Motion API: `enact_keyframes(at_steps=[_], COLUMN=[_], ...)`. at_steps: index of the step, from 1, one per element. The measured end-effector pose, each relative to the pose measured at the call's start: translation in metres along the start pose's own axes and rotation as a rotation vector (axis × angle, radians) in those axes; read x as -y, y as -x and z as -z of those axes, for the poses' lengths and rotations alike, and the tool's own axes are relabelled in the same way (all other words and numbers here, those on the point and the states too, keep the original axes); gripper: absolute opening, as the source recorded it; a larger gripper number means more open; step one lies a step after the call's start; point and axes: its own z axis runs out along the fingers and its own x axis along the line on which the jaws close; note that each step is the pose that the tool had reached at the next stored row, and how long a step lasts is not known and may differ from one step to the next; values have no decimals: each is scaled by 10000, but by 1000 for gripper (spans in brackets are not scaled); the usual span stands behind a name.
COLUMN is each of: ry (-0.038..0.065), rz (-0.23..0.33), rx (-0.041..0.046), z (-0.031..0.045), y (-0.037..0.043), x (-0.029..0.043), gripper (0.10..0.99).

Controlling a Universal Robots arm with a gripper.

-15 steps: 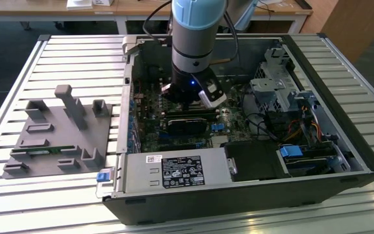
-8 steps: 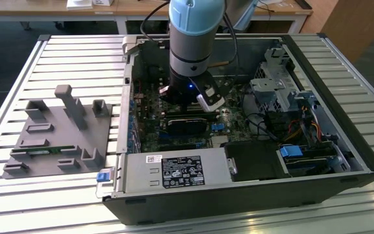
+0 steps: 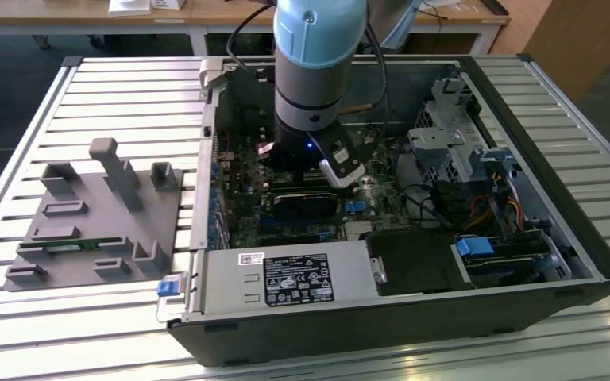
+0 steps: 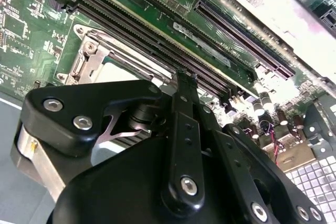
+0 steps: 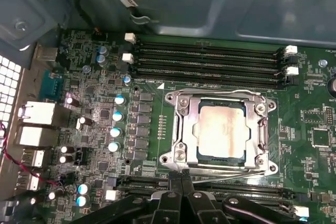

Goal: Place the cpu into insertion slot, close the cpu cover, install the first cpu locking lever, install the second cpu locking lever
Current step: 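Install the second cpu locking lever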

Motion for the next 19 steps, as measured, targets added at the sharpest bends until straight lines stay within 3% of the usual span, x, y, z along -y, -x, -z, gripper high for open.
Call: enact_keyframes(at_steps=[13,19], ry=[314,638], rz=[3,7], rx=[17,37], z=[-63,-111], y=[-59,-82], x=[37,47], gripper=[106,106])
